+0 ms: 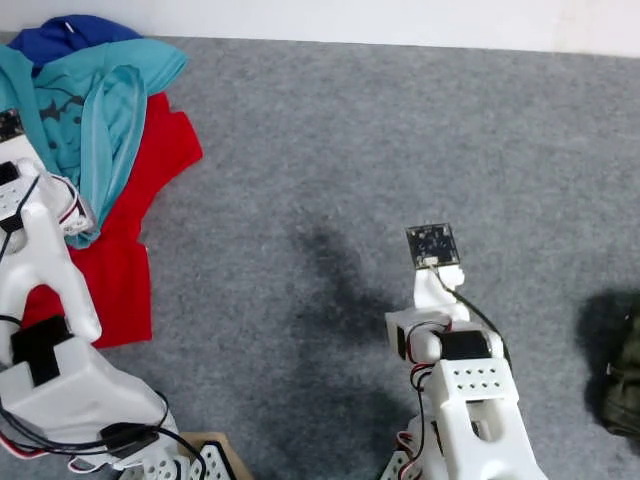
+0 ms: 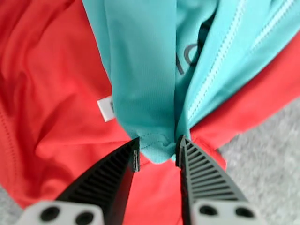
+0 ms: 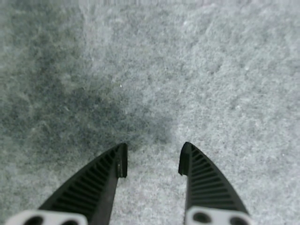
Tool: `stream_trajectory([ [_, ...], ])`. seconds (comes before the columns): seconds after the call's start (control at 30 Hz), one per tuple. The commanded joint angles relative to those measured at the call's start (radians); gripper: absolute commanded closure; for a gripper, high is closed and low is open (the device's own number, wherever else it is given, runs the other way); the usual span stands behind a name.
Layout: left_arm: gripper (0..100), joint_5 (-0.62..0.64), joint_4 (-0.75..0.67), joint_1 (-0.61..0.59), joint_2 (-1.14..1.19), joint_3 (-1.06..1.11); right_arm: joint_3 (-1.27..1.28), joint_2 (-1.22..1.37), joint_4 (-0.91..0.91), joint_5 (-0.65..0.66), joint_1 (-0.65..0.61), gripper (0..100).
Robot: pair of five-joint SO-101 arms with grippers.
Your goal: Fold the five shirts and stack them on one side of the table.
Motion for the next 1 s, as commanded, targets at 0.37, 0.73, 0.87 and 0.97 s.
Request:
stream_trajectory([
  [0.37,86,0.123,-0.101,0.062,-0.007,0.084,-0.002,-0.018,-0.015,-0.011,-0.004,81.4],
  [0.73,99,0.121,-0.100,0.237,-0.018,0.133,-0.001,-0.018,-0.015,-0.012,0.001,81.4],
  [0.87,99,0.121,-0.092,0.369,-0.051,0.125,-0.001,-0.018,-0.015,-0.014,0.001,81.4],
  [0.97,99,0.123,-0.069,0.489,-0.124,0.114,-0.001,-0.018,-0.015,-0.015,0.001,81.4],
])
